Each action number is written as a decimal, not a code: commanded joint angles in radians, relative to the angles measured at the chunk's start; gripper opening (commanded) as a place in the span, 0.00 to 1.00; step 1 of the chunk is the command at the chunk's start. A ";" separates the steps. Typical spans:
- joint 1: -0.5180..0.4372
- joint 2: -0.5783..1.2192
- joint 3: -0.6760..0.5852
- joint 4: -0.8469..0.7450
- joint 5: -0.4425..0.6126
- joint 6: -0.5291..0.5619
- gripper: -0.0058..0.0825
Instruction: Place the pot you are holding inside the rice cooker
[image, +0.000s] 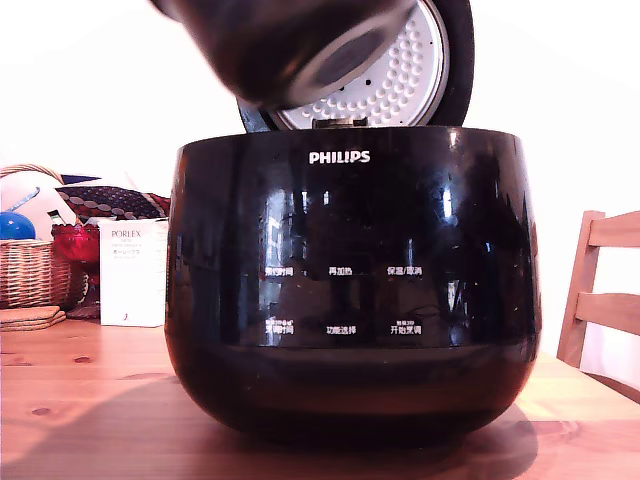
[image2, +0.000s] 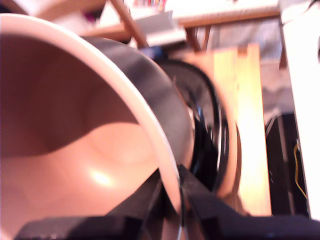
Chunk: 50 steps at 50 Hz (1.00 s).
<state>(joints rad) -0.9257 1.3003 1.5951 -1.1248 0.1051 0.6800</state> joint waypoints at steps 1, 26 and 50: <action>-0.008 0.016 0.036 0.048 0.002 0.001 0.04; -0.039 0.124 0.038 0.051 -0.040 0.124 0.04; -0.053 0.201 0.039 -0.032 -0.138 0.245 0.04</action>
<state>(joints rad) -0.9749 1.4910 1.6051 -1.1744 -0.0223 0.8944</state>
